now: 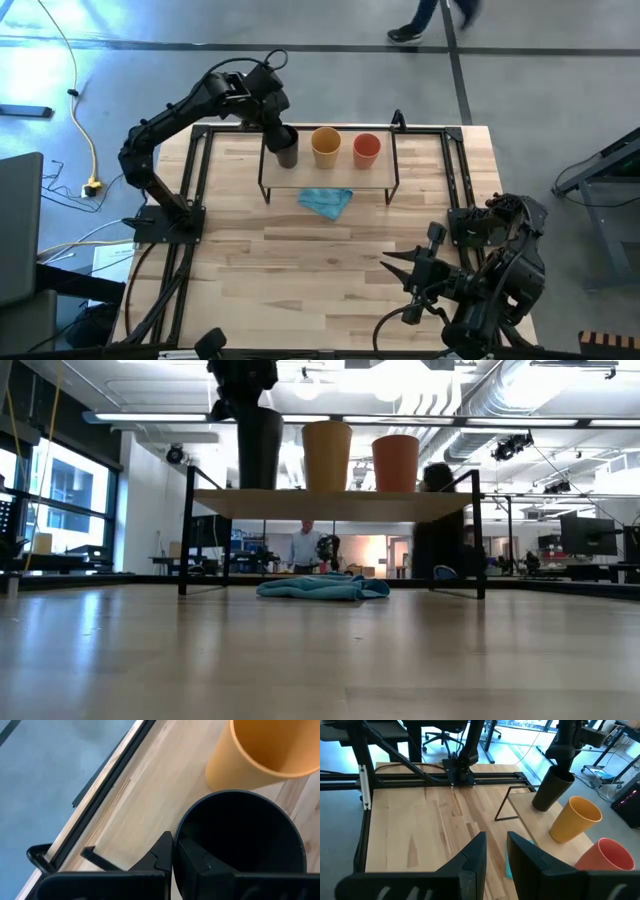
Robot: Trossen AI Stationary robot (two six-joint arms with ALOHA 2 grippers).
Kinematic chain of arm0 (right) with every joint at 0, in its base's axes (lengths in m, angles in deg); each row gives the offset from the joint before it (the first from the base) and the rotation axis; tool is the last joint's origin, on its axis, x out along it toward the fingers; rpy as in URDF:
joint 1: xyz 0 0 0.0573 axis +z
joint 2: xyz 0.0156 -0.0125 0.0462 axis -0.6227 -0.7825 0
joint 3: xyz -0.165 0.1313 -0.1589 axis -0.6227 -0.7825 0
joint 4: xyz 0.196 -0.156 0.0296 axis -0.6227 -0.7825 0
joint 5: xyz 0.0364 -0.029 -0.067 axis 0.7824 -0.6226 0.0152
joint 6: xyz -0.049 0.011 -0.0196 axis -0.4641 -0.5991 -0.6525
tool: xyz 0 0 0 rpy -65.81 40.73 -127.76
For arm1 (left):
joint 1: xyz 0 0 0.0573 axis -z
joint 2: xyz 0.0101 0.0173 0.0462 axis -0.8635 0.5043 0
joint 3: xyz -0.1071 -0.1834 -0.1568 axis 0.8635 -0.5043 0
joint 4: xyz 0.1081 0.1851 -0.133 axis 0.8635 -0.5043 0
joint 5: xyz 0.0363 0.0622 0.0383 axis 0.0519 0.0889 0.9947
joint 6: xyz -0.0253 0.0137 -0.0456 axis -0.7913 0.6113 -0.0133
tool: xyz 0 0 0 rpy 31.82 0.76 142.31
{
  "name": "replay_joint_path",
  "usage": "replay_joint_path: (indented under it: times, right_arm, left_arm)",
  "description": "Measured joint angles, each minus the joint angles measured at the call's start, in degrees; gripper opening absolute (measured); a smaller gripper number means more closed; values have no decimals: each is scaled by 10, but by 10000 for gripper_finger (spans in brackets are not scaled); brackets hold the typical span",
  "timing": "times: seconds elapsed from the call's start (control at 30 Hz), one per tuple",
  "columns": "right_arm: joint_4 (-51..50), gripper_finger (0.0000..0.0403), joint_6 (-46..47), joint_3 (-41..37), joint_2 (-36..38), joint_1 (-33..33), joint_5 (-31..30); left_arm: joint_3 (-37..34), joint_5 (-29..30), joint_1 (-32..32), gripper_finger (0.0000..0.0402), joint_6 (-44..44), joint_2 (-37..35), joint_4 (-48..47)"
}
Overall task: Stack small to large cups/mugs on shelf
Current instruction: Put the black cup on the shelf
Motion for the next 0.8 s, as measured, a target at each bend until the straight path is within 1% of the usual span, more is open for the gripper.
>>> replay_joint_path:
  times: [0.6,0.8]
  right_arm:
    - [0,69,-4,0,0,0,0]
    - [0,69,-8,0,0,0,0]
  left_arm:
    - [0,1,0,0,-2,0,1]
    - [0,-2,0,0,-6,16,-2]
